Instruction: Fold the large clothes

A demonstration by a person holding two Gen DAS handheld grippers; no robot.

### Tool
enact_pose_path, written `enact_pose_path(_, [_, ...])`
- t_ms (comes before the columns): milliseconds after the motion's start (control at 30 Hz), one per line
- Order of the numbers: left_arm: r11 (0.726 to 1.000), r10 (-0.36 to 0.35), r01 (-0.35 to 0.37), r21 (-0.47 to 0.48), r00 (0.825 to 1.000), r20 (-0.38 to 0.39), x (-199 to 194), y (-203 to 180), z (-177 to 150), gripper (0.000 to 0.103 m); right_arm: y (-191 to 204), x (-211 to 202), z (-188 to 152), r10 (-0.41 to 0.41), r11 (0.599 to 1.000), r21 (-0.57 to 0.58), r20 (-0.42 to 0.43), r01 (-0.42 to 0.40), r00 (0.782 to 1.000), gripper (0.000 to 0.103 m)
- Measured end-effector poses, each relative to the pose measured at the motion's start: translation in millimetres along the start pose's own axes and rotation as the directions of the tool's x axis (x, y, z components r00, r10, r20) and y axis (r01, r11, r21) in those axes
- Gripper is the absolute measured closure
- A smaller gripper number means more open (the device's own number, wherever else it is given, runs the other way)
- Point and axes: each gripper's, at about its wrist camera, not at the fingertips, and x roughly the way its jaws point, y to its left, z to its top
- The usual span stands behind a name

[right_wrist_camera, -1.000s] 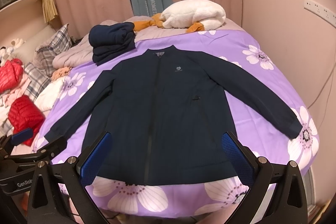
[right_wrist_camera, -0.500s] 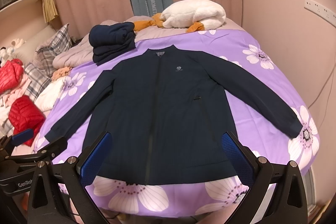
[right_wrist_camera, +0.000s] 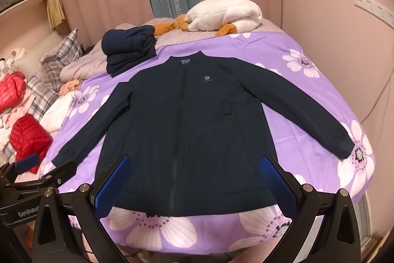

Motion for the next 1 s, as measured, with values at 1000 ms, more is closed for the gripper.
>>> enact_pose_path(1000, [0.867, -0.463, 0.400, -0.296, 0.867, -0.185, 84, 28, -10, 0.000, -144, 50, -27, 0.502, 0.700, 0.473, 0.208, -0.535, 0.840, 0.000])
